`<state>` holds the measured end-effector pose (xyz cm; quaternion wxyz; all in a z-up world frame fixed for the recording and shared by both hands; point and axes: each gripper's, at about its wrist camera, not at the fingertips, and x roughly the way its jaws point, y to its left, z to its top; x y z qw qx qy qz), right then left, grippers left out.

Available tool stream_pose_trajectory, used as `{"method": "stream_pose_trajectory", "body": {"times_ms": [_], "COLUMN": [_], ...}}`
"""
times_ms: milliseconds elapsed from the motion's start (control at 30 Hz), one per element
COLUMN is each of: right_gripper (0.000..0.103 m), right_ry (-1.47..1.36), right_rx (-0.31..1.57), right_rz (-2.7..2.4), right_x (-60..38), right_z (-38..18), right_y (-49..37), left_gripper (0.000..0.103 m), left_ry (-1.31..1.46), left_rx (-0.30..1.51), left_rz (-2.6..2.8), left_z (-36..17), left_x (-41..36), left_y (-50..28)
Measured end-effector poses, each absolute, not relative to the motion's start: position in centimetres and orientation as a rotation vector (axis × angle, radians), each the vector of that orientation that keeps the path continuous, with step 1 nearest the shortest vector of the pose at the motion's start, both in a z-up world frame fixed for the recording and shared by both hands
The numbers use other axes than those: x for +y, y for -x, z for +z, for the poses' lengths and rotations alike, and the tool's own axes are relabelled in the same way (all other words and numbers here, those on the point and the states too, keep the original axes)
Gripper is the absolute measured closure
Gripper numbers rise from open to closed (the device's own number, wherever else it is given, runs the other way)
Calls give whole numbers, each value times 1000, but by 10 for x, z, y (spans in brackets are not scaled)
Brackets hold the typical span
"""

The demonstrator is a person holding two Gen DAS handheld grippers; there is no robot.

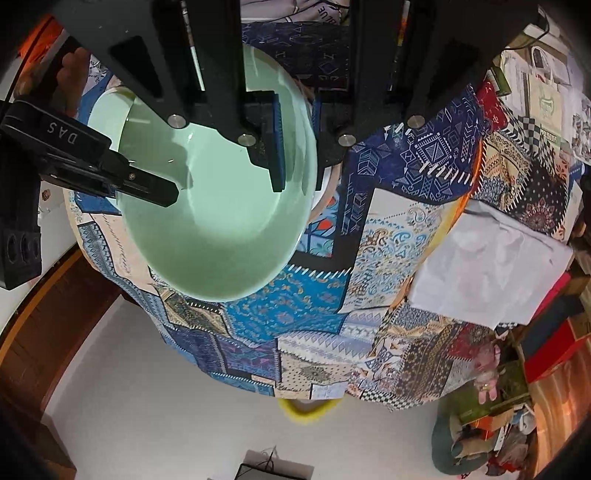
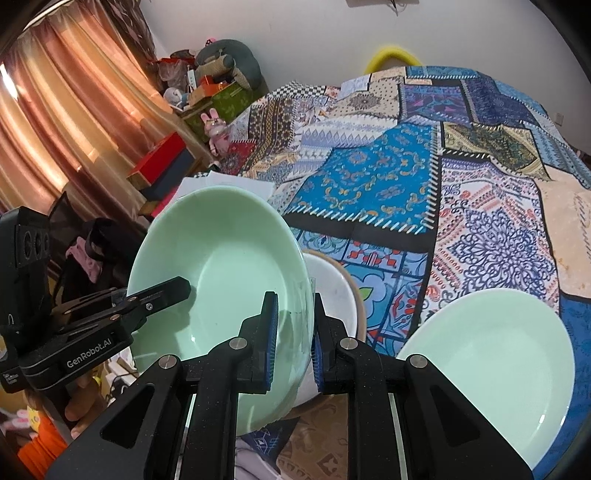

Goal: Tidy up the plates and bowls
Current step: 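Lower the pale green bowl into the white bowl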

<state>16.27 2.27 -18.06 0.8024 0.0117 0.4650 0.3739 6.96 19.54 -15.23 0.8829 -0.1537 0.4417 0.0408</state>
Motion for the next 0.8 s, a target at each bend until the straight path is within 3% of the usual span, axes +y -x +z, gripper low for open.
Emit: {"method": "stream_pose_trajectory", "body": {"times_ms": [800], "right_gripper": [88], "right_ry": [-25], "right_rx": [1076], "right_rz": [763], "right_x": [31], "right_z": [-213], "right_y": [-175], "left_gripper": [92], "left_ry": [304], "left_rx": [977], "left_rz": [103], "left_z": [-193], "left_x": [205], "left_y": [-92]}}
